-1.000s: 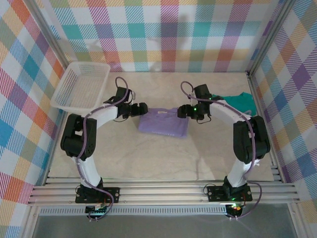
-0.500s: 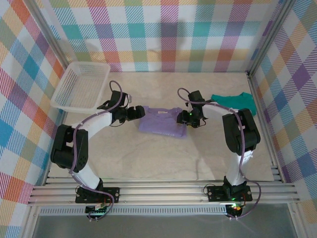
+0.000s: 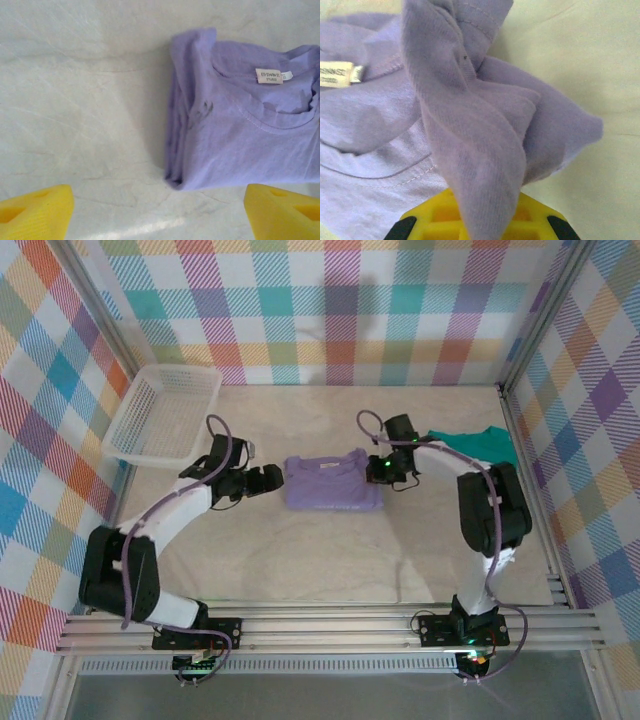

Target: Fold the inside-out t-shirt

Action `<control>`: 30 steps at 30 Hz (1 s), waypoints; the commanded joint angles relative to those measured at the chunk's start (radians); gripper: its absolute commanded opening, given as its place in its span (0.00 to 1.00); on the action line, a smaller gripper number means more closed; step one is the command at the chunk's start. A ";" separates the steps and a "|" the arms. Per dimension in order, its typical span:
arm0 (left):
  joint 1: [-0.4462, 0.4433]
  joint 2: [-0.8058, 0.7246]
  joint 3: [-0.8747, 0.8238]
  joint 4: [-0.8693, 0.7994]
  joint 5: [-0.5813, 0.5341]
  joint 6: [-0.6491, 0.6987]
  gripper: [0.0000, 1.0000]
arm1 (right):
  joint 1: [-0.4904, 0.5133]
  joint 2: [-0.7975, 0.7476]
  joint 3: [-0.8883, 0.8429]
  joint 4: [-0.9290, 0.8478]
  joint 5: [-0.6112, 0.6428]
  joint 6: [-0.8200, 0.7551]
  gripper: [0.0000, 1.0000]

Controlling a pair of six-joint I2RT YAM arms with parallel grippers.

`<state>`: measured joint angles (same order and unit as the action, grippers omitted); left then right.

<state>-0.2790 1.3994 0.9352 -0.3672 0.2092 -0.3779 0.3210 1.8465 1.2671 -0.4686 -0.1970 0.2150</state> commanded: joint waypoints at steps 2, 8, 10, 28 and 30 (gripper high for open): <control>0.001 -0.138 -0.048 -0.066 -0.044 -0.020 0.88 | -0.081 -0.095 0.126 -0.202 0.221 -0.218 0.00; -0.006 -0.219 -0.057 -0.103 -0.034 -0.028 0.88 | -0.143 -0.108 0.288 -0.336 0.434 -0.373 0.00; -0.007 -0.223 -0.047 -0.118 -0.033 -0.025 0.88 | -0.154 -0.109 0.335 -0.362 0.465 -0.415 0.00; -0.031 -0.186 -0.008 -0.121 -0.021 -0.018 0.88 | -0.351 -0.094 0.601 -0.455 0.464 -0.508 0.00; -0.038 -0.183 -0.004 -0.123 -0.025 -0.019 0.88 | -0.390 -0.076 0.615 -0.453 0.466 -0.521 0.00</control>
<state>-0.3016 1.2110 0.8970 -0.4728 0.1818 -0.3969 -0.0265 1.7718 1.8351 -0.9215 0.2905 -0.2810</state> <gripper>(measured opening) 0.881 0.074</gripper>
